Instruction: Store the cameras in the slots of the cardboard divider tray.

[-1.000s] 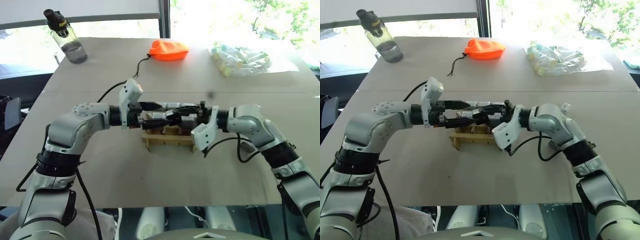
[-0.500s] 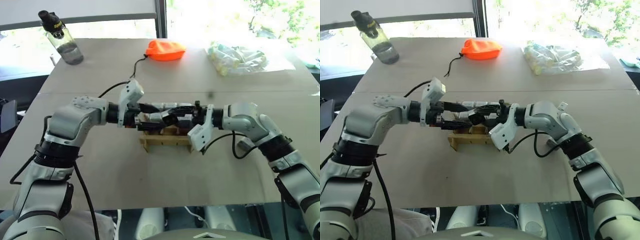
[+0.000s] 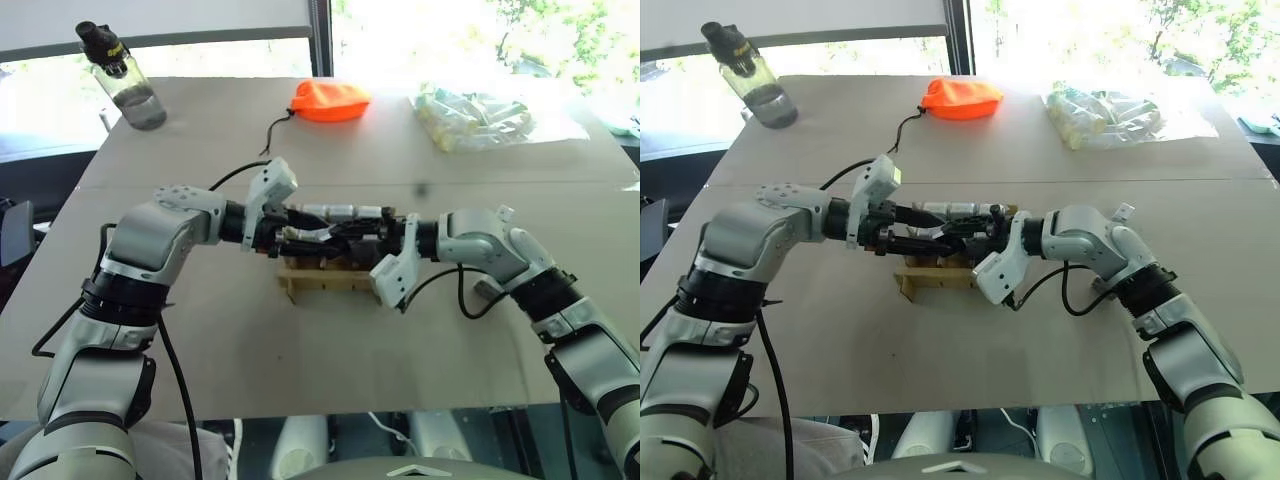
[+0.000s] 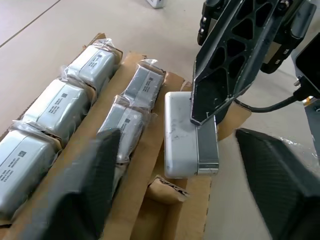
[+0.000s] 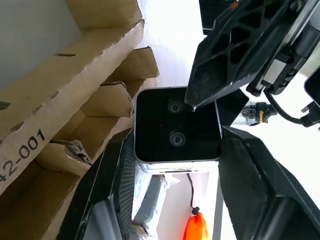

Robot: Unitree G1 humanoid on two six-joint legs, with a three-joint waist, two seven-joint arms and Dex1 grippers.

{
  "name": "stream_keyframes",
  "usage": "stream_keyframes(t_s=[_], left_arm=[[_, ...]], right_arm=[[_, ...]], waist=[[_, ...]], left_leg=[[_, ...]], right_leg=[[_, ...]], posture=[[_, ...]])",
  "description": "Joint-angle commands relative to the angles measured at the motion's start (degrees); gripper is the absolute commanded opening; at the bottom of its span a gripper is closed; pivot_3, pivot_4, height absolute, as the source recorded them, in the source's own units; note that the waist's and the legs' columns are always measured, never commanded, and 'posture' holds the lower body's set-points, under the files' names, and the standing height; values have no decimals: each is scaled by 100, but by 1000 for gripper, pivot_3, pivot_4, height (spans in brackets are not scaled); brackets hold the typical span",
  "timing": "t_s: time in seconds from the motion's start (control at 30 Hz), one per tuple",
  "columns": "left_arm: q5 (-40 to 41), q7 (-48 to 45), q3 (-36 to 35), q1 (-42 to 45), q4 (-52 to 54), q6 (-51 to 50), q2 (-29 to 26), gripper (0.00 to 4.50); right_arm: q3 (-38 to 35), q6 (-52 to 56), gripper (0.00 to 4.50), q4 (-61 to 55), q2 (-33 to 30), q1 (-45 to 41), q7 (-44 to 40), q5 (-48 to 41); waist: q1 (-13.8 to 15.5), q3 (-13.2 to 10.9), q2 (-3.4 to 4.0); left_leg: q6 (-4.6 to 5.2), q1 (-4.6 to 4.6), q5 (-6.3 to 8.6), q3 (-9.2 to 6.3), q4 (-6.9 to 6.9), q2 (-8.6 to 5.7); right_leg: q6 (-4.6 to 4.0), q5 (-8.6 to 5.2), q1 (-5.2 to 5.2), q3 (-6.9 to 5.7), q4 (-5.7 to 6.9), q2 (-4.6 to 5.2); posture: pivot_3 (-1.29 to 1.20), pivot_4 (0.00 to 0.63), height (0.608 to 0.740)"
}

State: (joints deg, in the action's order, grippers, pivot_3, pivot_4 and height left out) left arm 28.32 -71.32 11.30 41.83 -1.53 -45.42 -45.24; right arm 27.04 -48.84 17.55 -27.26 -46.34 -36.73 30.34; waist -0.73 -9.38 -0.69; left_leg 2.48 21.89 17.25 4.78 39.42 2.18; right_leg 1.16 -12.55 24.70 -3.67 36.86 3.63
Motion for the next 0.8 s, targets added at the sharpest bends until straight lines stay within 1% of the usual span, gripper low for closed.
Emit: stream_keyframes(t_s=[0.03, 0.07, 0.1, 0.13, 0.2, 0.23, 0.27, 0.33, 0.37, 0.4, 0.5, 0.6, 0.67, 0.7, 0.8], left_arm=[[22, -96, -120, 49, 133, -14, -60, 1832], [32, -121, -104, 39, 162, -45, -71, 1527], [37, -141, -92, 35, 180, -68, -79, 1039], [47, -167, -78, 28, 205, -105, -92, 686], [42, -234, -34, 11, 256, -124, -133, 702], [25, -250, -17, 7, 263, -110, -143, 702], [5, -257, -4, 11, 249, -91, -143, 702], [-47, -287, 13, 51, 172, -39, -136, 702], [-73, -312, 18, 83, 119, -9, -136, 702], [-121, -348, 23, 122, 53, 65, -144, 702], [-311, -414, -32, 252, -144, 448, -146, 702], [-401, -463, -85, 301, -237, 650, -115, 702], [-418, -612, -131, 406, -302, 715, -221, 702], [-425, -682, -183, 433, -328, 809, -270, 702], [-517, -792, -240, 367, -346, 1125, -369, 702]], right_arm=[[-50, 19, 1820, -100, -7, -92, 50, -105], [-52, 28, 1820, -99, -5, -92, 51, -107], [-52, 35, 1820, -98, -2, -94, 50, -108], [-54, 45, 1820, -99, -2, -95, 46, -112], [-82, 190, 1820, -141, -9, -63, -44, -207], [-96, 416, 2320, -179, -1, -7, -215, -380], [-95, 537, 2913, -217, -3, 28, -319, -481], [-108, 518, 3876, -293, -5, 51, -287, -516], [-124, 524, 4279, -346, -9, 74, -271, -550], [-154, 580, 4493, -420, -34, 121, -304, -640], [-313, 830, 4500, -759, -342, 401, -668, -1269], [-366, 910, 4500, -960, -539, 520, -814, -1504], [-551, 1535, 4500, -1580, -1027, 1052, -1368, -2496], [-770, 2164, 4500, -2110, -1311, 1513, -1587, -3218], [-1247, 3629, 4500, -3277, -1885, 2612, -1861, -4757]], waist=[[0, 0, 0], [0, 0, 0], [0, 0, 0], [-1, 0, 0], [0, 0, 0], [0, 0, 0], [1, 0, 0], [6, 0, 0], [5, 0, 0], [3, 0, 0], [29, 0, -1], [20, 0, -1], [33, 0, -2], [60, 1, -5], [137, -1, -3]], left_leg=[[0, 0, 0, -2, 0, 0], [0, 0, 0, -2, 0, 0], [0, 0, 0, -2, 0, 0], [0, 1, 0, -4, 0, 0], [0, 0, 0, -4, 0, 0], [0, 0, 0, -4, 0, 0], [0, 1, 0, -4, 0, 0], [0, 1, 0, -5, 2, 0], [0, 2, 0, -5, 2, 0], [0, 1, 0, -5, 2, 0], [0, 2, 0, -10, 2, -1], [1, 6, 0, -9, 3, -4], [1, 6, 0, -8, 4, -4], [1, 9, 0, -19, 4, -3], [1, 16, 1, -33, -2, -2]], right_leg=[[0, 0, 0, 0, 0, 0], [0, 0, 0, 0, 0, 0], [0, 0, 0, 0, 0, 0], [0, 0, 0, 0, 0, 0], [0, 0, 0, 0, 0, 0], [0, 0, 0, 0, 0, 0], [0, 0, 0, 0, 0, 0], [0, 0, 0, -1, 1, 0], [0, 0, 0, -1, 1, 1], [0, 0, 0, -1, 1, 0], [-1, 0, 0, -4, 1, 0], [0, 0, -1, -5, -2, 4], [0, 1, 0, -3, -2, 4], [0, 0, -2, -11, -2, 4], [-1, 0, -2, -24, -7, 5]], posture=[[0, 150, 740], [0, 150, 740], [0, 150, 740], [0, 150, 740], [0, 150, 740], [0, 150, 740], [0, 150, 740], [0, 150, 740], [0, 150, 740], [0, 150, 740], [0, 150, 740], [0, 150, 740], [0, 150, 740], [0, 150, 740], [0, 150, 740]])
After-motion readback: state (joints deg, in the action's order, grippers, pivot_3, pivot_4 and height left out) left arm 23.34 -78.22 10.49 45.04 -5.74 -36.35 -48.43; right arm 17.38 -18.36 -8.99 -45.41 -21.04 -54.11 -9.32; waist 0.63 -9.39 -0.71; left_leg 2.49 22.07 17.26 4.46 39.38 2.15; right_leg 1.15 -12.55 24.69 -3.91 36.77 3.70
